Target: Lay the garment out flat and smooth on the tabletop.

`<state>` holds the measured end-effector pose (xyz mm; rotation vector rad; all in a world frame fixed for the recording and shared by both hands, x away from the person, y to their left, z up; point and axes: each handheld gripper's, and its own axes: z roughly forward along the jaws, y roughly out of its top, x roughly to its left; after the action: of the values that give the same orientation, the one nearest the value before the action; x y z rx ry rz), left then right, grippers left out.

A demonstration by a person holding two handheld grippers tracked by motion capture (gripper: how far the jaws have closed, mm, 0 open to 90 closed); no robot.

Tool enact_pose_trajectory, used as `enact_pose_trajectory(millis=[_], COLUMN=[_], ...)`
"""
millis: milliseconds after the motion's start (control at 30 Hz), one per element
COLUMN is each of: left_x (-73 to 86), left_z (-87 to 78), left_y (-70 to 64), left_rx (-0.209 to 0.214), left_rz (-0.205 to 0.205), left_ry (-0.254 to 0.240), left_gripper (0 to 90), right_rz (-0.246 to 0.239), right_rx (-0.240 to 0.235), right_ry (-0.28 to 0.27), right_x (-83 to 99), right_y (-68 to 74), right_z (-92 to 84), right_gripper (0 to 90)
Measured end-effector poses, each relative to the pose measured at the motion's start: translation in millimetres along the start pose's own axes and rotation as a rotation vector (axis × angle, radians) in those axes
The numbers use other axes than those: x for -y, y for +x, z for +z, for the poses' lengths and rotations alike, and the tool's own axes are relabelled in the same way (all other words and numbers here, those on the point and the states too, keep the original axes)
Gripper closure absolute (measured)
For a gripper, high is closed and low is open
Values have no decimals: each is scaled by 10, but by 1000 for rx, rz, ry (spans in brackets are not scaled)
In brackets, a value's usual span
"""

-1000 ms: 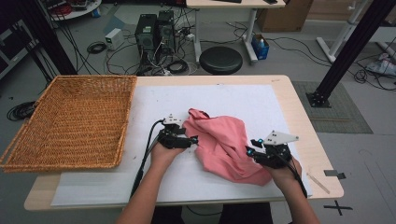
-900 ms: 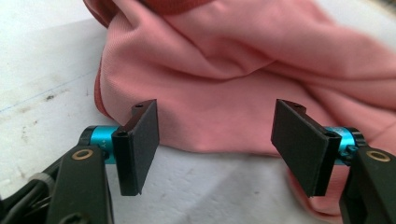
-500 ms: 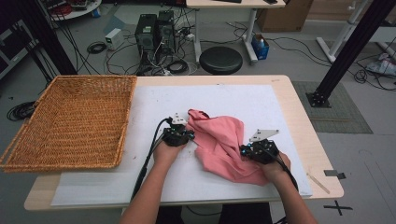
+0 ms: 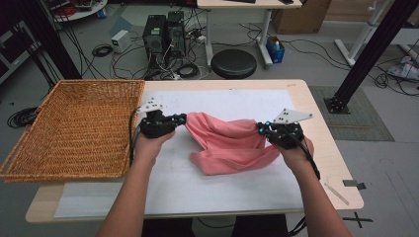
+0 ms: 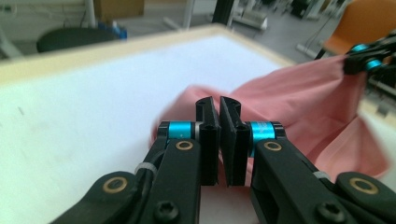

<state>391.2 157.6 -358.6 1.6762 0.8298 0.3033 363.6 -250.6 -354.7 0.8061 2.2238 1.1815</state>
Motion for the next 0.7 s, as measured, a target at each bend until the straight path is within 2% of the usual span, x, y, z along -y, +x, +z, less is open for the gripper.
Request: enact_pose_trajectory(millis=[67, 100, 167, 200, 233, 267, 300, 367, 467, 567, 667, 700], left_x=[-82, -98, -79, -55, -19, 17, 53, 126, 237, 367, 510, 562], left_z=[-63, -71, -44, -18, 17, 43, 60, 78, 82, 92, 109, 115], left_y=[2, 7, 26, 40, 48, 58, 64, 61, 53, 22, -45, -71], left_rx=[2, -4, -32, -45, -59, -64, -66, -83, -76, -60, -37, -19], left_rz=[9, 12, 17, 25, 20, 7, -1, -1, -17, -26, -20, -24], left_ry=[-26, -25, -4, 18, 24, 40, 56, 68, 88, 111, 136, 139], left_gripper=[860, 857, 848, 774, 774, 683, 664, 576, 530, 499, 489, 489], right_rz=[-11, -2, 0, 8, 8, 19, 33, 50, 53, 44, 51, 40], right_rx=[12, 30, 36, 54, 54, 68, 66, 78, 68, 17, -97, -114], right_ry=[-20, -21, -16, 18, 18, 27, 37, 40, 46, 45, 61, 63], right_x=[-111, -173, -180, -153, -153, -122, -87, -16, 95, 206, 332, 379], right_y=[-12, -23, -36, -57, -57, -67, -83, -88, -67, 14, 133, 189], right_z=[-35, -37, -17, 50, 50, 80, 102, 104, 73, 55, 92, 103], right_gripper=[884, 883, 882, 836, 836, 805, 801, 737, 721, 697, 636, 636])
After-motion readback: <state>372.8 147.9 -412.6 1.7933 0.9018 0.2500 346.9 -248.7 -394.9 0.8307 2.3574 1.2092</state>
